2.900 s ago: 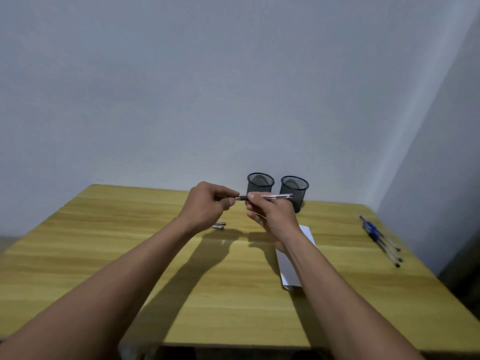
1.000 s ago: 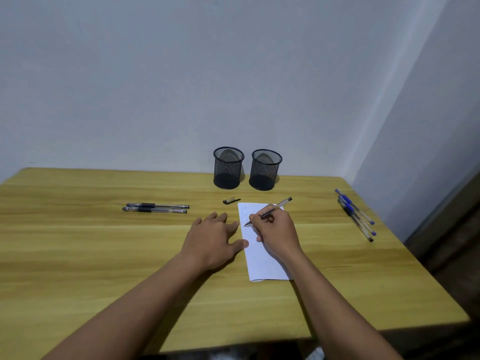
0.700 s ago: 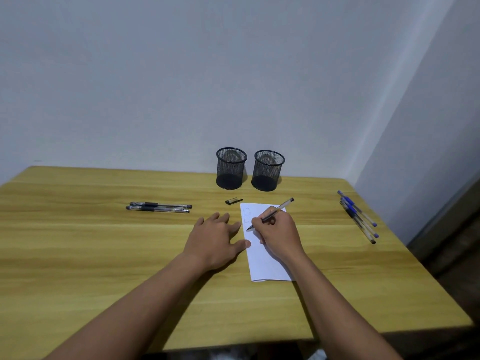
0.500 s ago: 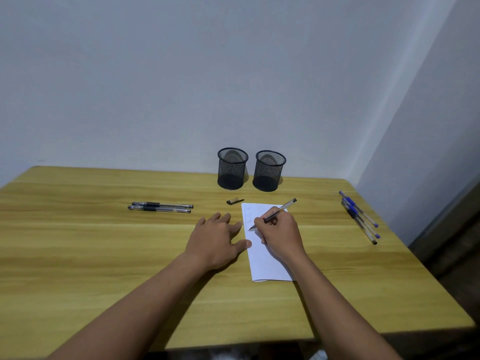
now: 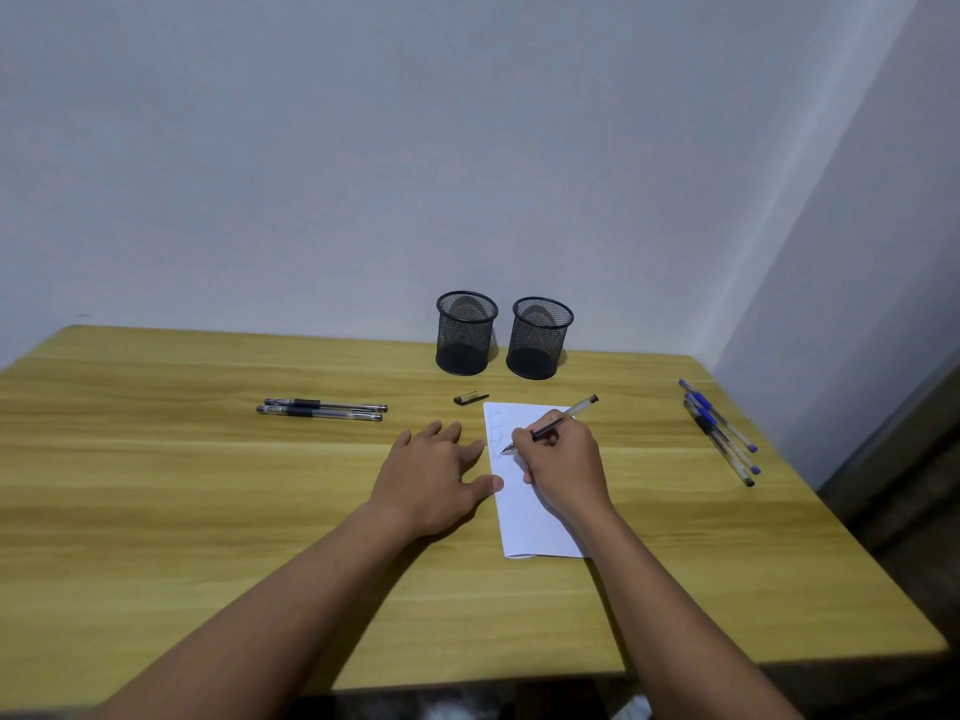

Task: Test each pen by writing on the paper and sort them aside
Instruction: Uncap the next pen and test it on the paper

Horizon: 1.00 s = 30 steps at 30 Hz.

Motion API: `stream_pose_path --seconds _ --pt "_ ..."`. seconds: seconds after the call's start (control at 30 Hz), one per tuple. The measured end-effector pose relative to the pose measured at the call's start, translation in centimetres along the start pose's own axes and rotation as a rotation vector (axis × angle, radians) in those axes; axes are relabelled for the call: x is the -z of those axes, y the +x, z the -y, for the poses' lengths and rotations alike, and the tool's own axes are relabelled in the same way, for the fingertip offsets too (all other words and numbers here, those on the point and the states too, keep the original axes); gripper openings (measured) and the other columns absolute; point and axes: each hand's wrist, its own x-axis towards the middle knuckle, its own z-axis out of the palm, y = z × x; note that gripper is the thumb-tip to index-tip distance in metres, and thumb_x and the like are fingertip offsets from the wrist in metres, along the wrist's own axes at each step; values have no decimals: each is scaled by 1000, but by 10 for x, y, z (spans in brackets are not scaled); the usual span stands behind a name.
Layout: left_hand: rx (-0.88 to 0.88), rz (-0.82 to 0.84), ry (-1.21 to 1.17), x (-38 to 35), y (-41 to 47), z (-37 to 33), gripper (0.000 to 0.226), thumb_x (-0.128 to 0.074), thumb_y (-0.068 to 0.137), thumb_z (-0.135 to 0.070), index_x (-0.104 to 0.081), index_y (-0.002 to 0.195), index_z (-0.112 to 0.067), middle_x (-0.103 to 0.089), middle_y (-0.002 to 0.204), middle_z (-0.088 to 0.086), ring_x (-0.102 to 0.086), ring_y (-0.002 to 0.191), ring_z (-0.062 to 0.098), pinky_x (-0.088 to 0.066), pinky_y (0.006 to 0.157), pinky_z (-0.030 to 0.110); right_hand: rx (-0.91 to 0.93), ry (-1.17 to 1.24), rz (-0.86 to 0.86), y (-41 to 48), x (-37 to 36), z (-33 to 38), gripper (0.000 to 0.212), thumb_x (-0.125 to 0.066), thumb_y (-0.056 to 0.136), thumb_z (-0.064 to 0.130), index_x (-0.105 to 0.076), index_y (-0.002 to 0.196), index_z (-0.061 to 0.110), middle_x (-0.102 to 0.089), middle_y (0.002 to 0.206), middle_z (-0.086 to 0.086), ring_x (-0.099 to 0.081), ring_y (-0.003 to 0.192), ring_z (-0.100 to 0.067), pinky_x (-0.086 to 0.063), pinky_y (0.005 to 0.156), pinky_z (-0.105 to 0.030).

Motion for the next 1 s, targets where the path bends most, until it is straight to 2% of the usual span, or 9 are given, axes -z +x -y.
stream_pose_path --seconds 0.17,0.27,0.33,0.43,0.53,0.6,0.7,0.87,1.0 --pt "5 3 -10 1 -1 -1 68 -41 90 -71 -38 149 -36 -27 162 2 -18 150 24 -16 121 50 -36 23 14 0 2 3 19 -66 86 12 -62 74 -1 -62 58 -5 -54 50 -16 -42 44 -25" --pt "10 18 -14 6 -1 -3 67 -44 90 -68 -39 149 -35 -28 161 3 -19 150 25 -17 121 49 -87 184 13 3 2 7 20 -63 89 9 -62 81 -9 -59 59 -12 -50 49 -20 -41 46 -31" --pt "8 24 -23 12 -3 -5 64 -47 91 -65 -45 146 -34 -35 158 3 -27 147 25 -25 117 46 -121 293 25 6 6 12 17 -63 91 8 -65 86 -8 -60 62 -11 -49 50 -18 -41 45 -30" --pt "68 -76 -159 21 -1 -5 55 -50 87 -62 -63 130 -30 -60 137 -2 -55 124 22 -48 97 38 -116 414 40 11 13 20 9 -66 94 6 -67 88 0 -61 63 -6 -50 50 -13 -40 45 -27" --pt "153 -290 -301 29 15 -8 39 -54 89 -48 -71 117 -25 -71 118 -1 -64 106 23 -52 86 34 -97 462 41 19 19 23 10 -65 95 7 -67 85 5 -62 66 -6 -50 51 -13 -41 45 -26" --pt "176 -345 -298 32 32 -8 32 -56 92 -39 -71 115 -23 -72 114 3 -64 103 26 -49 81 34 -93 450 39 25 21 22 13 -64 96 10 -68 85 4 -65 69 -7 -52 55 -15 -44 49 -28" --pt "193 -319 -217 31 60 0 35 -57 94 -38 -67 124 -22 -70 119 5 -62 110 29 -50 84 37 -100 429 23 32 23 17 16 -62 96 10 -70 84 2 -67 71 -9 -56 61 -19 -48 52 -30" --pt "206 -299 -66 17 78 8 16 -60 90 -24 -75 94 -23 -71 88 2 -60 81 24 -50 67 35 -95 434 15 36 26 10 16 -65 96 11 -70 81 7 -66 68 -5 -57 63 -20 -50 53 -31" --pt "180 -326 -171 18 75 14 12 -61 91 -22 -72 94 -20 -71 86 4 -62 80 27 -51 69 36 -87 444 27 35 27 11 14 -66 95 11 -70 82 6 -65 68 -5 -56 57 -16 -52 54 -31"
